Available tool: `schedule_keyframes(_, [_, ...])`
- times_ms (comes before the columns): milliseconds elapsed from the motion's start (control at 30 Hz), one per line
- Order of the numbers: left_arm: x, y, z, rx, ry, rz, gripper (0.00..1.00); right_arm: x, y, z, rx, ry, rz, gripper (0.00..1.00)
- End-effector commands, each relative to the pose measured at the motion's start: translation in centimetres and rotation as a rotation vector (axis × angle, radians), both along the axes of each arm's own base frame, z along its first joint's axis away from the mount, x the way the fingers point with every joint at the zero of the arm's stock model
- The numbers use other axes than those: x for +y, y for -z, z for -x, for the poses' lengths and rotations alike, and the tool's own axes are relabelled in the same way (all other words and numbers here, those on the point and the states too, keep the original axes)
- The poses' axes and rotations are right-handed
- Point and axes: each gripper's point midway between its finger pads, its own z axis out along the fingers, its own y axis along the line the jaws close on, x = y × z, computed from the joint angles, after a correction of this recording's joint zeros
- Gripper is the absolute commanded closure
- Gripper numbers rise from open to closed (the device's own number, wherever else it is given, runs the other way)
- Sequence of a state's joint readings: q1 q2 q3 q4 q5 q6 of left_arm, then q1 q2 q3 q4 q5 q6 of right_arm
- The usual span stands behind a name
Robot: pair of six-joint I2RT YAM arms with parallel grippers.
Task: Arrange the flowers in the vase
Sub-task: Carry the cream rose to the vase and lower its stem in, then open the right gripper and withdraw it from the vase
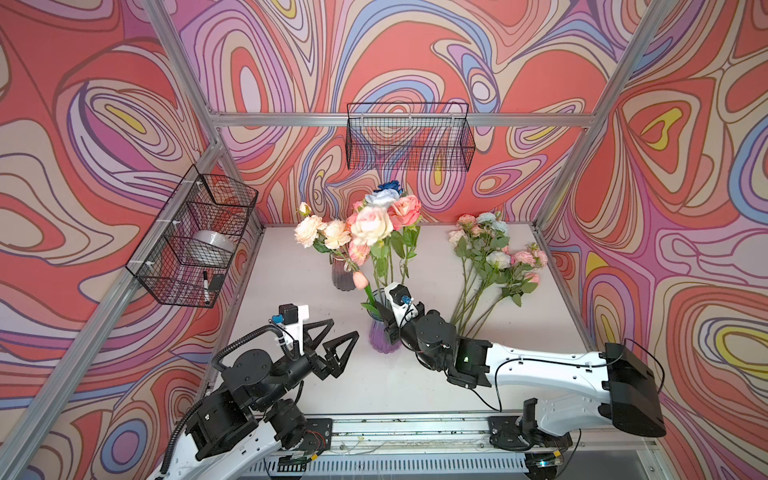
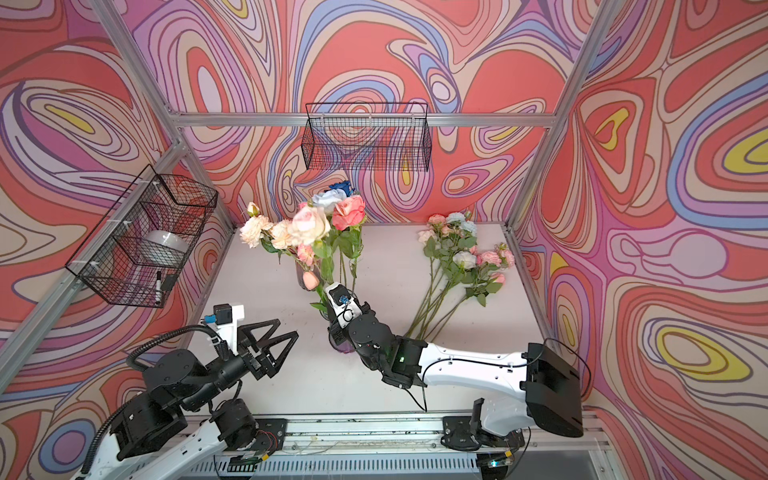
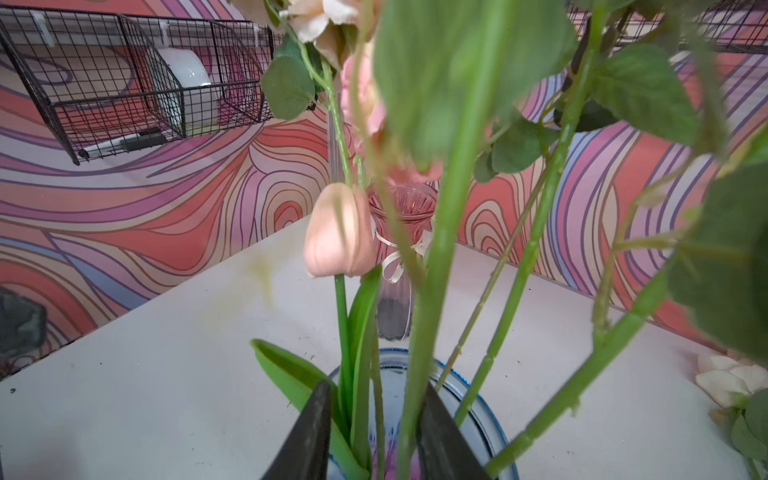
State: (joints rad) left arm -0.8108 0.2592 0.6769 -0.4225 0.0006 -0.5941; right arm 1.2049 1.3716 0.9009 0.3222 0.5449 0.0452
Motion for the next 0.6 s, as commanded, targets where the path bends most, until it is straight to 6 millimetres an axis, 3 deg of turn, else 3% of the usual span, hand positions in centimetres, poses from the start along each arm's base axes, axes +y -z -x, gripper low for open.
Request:
schedule_keyframes(0, [-0.3, -0.4, -0.1, -0.021, 0.009, -0.006, 0.01, -0.6, -0.9, 1.1, 0.042, -0.011, -0.04, 0.62])
schedule_keyframes(267, [-0.6, -0.5, -0.4, -0.024, 0.012, -0.013, 0.01, -2.1, -1.9, 2.8, 0.118, -0.038, -0.107, 0.56])
schedule_keyframes(400, [-0.6, -0.6, -0.4, -0.027, 0.01, -0.015, 0.01, -3.8, -2.0, 3.8, 0.168, -0.054, -0.148, 0.56])
schedule_keyframes(567, [-0.6, 0.0, -0.5, -0.019, 0.006, -0.02, 0.01, -7.0, 0.2, 4.0, 0.247, 0.027, -0.154, 0.58])
